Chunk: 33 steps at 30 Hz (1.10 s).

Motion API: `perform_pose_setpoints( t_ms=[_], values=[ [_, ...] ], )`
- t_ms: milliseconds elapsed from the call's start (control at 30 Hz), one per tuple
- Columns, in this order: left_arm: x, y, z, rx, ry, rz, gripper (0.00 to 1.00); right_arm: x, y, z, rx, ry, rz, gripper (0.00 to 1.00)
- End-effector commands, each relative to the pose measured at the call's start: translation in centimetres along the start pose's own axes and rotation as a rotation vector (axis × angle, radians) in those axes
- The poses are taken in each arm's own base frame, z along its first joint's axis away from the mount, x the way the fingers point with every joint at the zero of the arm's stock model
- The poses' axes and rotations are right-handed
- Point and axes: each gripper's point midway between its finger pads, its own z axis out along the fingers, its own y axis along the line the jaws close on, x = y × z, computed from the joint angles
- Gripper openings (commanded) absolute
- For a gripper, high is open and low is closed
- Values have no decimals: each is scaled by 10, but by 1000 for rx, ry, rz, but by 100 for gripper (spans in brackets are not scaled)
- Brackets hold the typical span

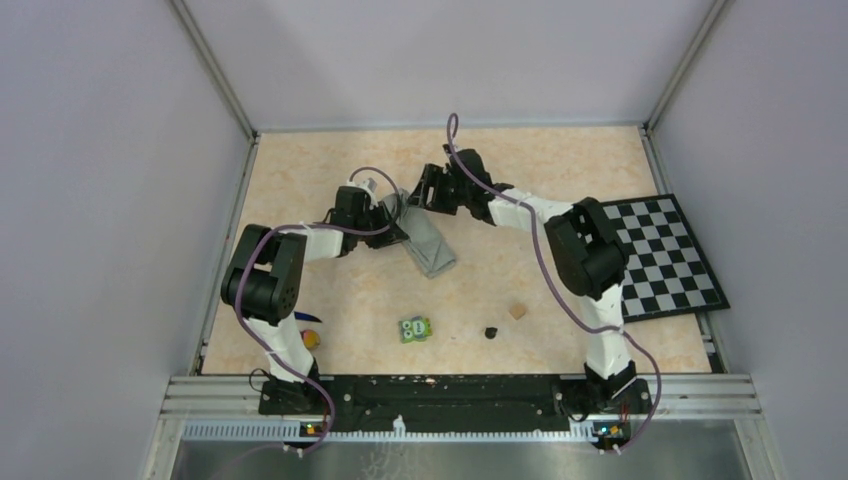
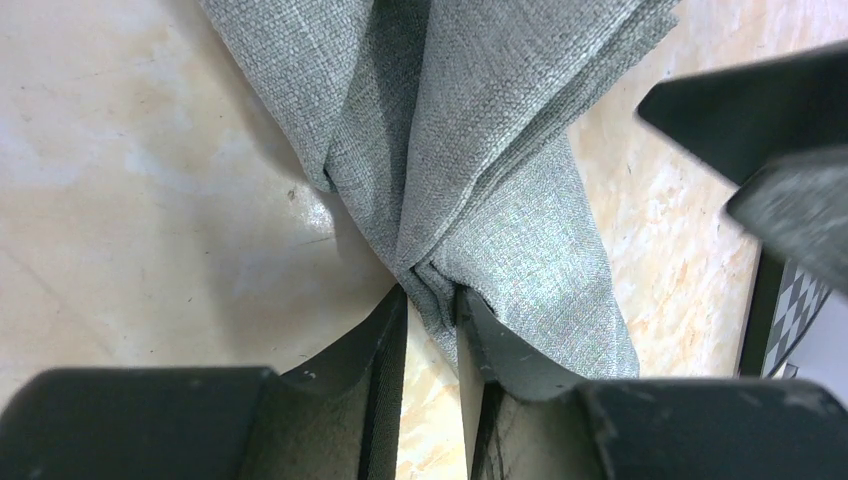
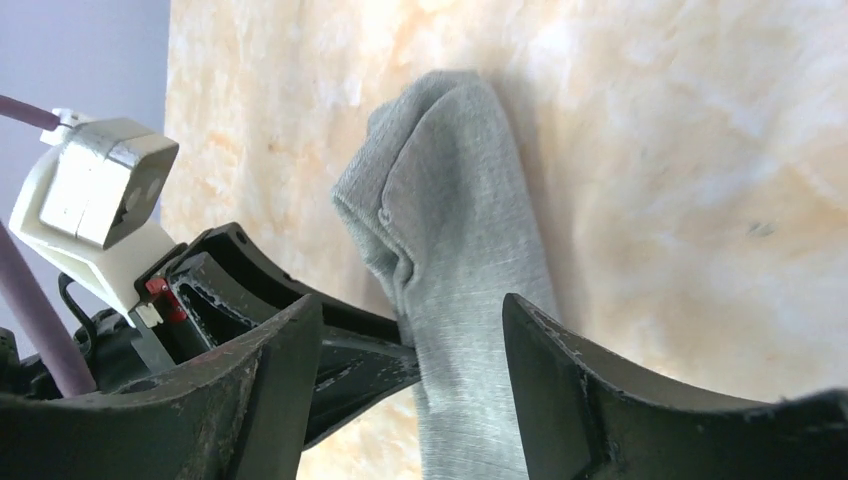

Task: Fold the napkin into a case and place the utensils inside
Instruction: Stuff the top corner of the smaller-rectangle-folded napkin into the folded napkin.

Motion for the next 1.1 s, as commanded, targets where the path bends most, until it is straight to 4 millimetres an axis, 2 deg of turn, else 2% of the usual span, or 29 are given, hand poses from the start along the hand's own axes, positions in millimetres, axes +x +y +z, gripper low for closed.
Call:
perform_pose_setpoints(
  t_ms=[0,67,167,300,533,667,833,1067],
  values=[
    [13,8,-4,-30,37,6,30,-28,15,-4,-39,-34,-204,66],
    [12,7,-4,-27,40,9,29,-31,10,3,-20,-40,-233,65],
    [14,8,-4,-27,44,12,28,-36,12,9,-29,-47,-262,63],
    [14,9,-3,-29,44,12,27,-32,15,19,-37,-34,-254,54],
    [12,8,-4,-30,40,23,26,-28,20,31,-21,-36,-261,45],
    [12,9,-4,-33,41,26,25,-28,22,34,-17,-44,-264,46],
    [13,9,-4,-31,42,25,24,-27,34,31,-14,-68,-301,53],
    [13,8,-3,-25,42,25,23,-28,25,35,105,-97,-318,53]
  ],
)
